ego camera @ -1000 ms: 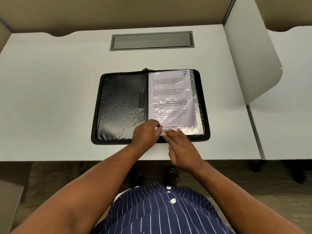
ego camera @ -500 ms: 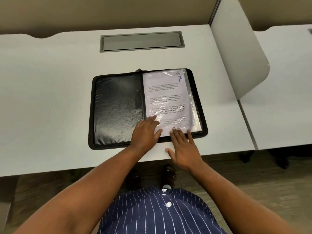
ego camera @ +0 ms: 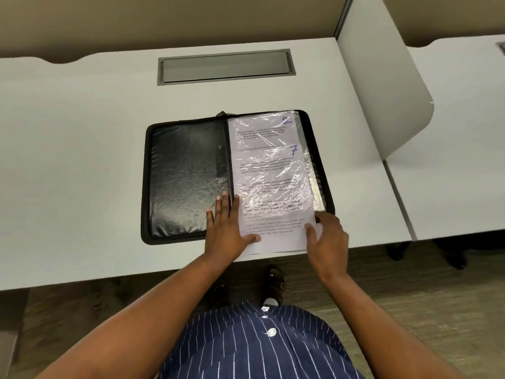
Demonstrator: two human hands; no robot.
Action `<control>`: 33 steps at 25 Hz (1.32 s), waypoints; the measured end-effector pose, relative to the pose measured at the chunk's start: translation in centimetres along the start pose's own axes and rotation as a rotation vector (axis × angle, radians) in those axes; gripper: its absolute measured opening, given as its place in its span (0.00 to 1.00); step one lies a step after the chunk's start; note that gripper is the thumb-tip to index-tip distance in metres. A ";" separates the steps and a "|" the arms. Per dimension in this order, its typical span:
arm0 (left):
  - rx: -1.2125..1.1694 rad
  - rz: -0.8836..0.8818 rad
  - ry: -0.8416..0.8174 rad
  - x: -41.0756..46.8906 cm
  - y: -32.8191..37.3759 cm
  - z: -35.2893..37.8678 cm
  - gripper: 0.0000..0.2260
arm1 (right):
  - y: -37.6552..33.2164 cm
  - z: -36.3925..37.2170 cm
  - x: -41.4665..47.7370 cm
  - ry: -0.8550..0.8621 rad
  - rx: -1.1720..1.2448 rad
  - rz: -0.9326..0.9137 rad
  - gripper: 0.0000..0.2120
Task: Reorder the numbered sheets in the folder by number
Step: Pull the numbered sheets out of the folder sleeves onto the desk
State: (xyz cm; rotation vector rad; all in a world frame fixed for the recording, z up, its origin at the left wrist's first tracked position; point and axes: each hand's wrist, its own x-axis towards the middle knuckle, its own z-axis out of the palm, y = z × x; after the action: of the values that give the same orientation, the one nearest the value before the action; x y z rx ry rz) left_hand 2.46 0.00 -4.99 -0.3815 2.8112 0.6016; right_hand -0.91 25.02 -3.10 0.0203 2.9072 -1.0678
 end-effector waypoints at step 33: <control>-1.278 -0.514 -0.076 -10.9 -2.7 -0.8 0.02 | 0.4 -3.7 -9.6 -0.271 0.483 0.444 0.05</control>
State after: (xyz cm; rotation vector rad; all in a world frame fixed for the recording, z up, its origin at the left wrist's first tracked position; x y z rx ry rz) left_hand 13.31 -0.48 -2.18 -1.1614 1.7328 2.0775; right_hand 8.56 27.74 -0.05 0.4693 2.1983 -1.4973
